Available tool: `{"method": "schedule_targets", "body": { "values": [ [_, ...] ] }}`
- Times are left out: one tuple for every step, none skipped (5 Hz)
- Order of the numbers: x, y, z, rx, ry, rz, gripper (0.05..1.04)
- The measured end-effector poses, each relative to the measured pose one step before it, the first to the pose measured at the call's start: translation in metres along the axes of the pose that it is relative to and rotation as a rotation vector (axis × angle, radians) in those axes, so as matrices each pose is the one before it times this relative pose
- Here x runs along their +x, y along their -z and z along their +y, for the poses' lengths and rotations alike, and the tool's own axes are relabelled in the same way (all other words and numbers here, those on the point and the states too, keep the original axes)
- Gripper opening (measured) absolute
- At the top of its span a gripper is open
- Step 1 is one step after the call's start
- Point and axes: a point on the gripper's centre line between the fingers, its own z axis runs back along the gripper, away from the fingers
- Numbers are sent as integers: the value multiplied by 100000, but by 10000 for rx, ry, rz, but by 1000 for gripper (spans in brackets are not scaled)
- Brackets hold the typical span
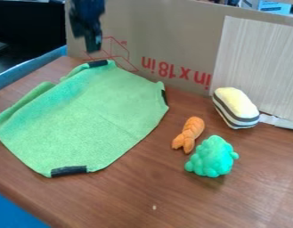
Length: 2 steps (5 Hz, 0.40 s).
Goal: Unfold the cloth from bottom right to top left
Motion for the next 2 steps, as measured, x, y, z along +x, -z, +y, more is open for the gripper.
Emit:
{"method": "schedule_targets", "body": {
  "values": [
    [-2157,-3615,982,-514,-556,-627,1001],
    [-2939,-2730,-3897,-1218,100,164,1001]
  ]
}}
